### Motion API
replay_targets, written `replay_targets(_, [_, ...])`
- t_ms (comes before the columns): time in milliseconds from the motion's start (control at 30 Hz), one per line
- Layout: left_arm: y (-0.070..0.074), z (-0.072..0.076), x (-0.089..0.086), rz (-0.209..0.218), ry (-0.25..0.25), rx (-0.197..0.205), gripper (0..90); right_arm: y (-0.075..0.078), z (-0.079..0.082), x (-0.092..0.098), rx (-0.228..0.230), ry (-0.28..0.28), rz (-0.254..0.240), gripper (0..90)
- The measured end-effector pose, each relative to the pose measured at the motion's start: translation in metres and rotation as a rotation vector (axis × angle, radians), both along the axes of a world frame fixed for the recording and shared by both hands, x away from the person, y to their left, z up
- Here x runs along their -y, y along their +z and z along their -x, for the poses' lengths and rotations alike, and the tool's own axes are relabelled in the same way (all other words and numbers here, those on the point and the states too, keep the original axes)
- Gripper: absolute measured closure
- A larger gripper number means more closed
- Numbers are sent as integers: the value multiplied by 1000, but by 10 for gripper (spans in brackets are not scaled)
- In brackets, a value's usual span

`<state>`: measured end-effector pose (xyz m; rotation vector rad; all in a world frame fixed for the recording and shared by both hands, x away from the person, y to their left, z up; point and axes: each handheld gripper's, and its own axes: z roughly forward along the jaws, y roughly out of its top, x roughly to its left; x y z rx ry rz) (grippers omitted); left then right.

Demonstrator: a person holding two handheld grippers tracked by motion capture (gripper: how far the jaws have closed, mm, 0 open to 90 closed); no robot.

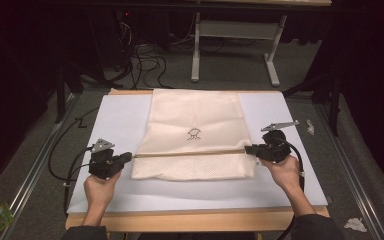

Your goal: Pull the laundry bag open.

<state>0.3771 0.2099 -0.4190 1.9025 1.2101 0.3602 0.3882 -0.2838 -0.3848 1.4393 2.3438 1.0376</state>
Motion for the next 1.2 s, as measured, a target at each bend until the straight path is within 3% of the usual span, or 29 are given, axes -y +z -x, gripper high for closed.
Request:
replay_targets(400, [-3,-4,8,-5,-15,-15,871,-16,-4,3,-4,-35,-4,837])
replay_targets(667, [-16,-10,20,-53,-43,-62,867,-39,-7,4,-52,-49,16,818])
replay_targets(933, [-24,-13,24,-82,-68,-88,861,-52,-7,7,-81,-65,20,780])
replay_targets(1200, [-24,-14,24,-82,-73,-95,781,-55,-6,7,-78,-71,39,632])
